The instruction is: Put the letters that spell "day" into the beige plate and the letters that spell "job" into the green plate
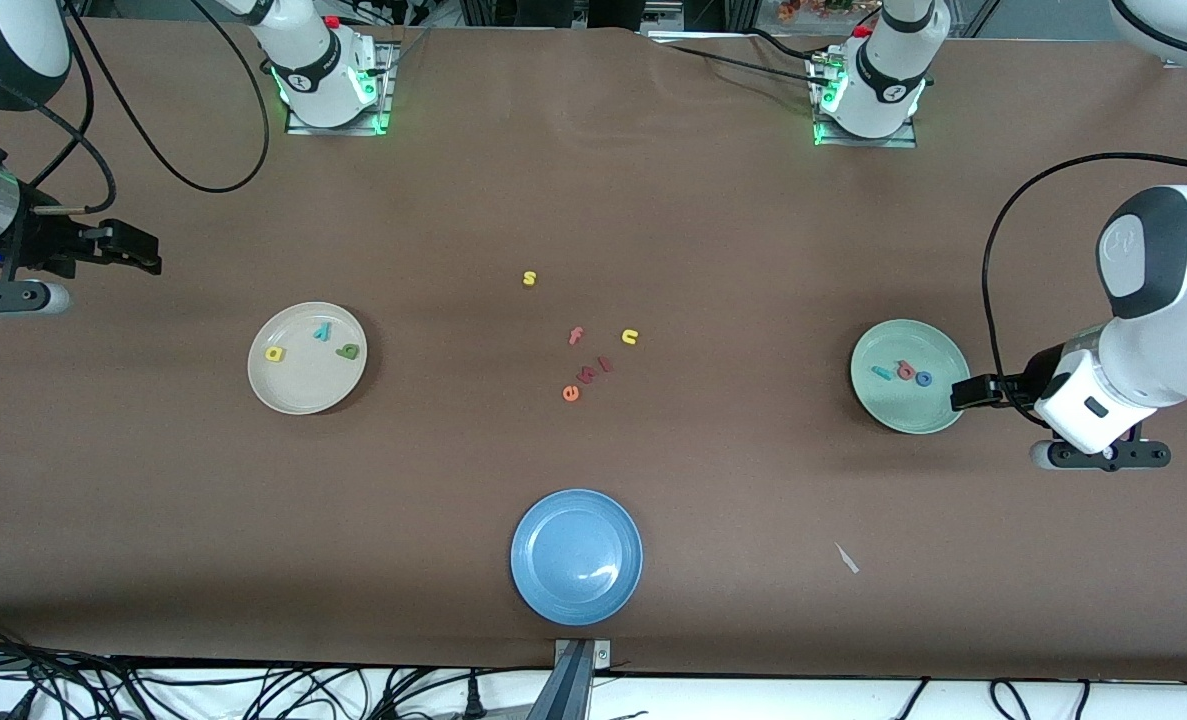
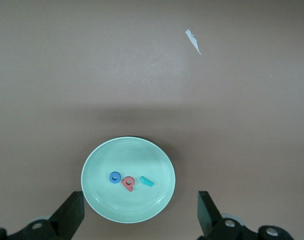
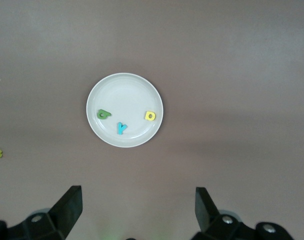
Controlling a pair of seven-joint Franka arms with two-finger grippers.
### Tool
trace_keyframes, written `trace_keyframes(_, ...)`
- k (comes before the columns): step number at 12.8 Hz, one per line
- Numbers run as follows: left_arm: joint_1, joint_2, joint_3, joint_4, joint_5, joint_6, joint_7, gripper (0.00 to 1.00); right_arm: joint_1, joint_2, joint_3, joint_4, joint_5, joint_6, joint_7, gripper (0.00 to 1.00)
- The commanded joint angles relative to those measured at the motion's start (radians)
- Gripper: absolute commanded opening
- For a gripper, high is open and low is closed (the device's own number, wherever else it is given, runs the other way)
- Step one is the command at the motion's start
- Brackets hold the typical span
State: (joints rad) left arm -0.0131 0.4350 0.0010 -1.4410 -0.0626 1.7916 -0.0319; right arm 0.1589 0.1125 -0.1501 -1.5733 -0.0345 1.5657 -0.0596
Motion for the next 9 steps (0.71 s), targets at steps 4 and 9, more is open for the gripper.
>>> trace_keyframes(4, -0.015, -0.019, 0.005, -0.050, -0.023, 0.014, 0.026, 0.99, 0.013, -0.005, 0.015, -0.002, 0.021, 0.017, 0.015, 1.00)
trace_keyframes(9, -0.015, -0.016, 0.005, -0.050, -0.023, 0.017, 0.026, 0.99, 0.013, -0.008, 0.015, 0.006, 0.059, 0.005, 0.004, 1.00)
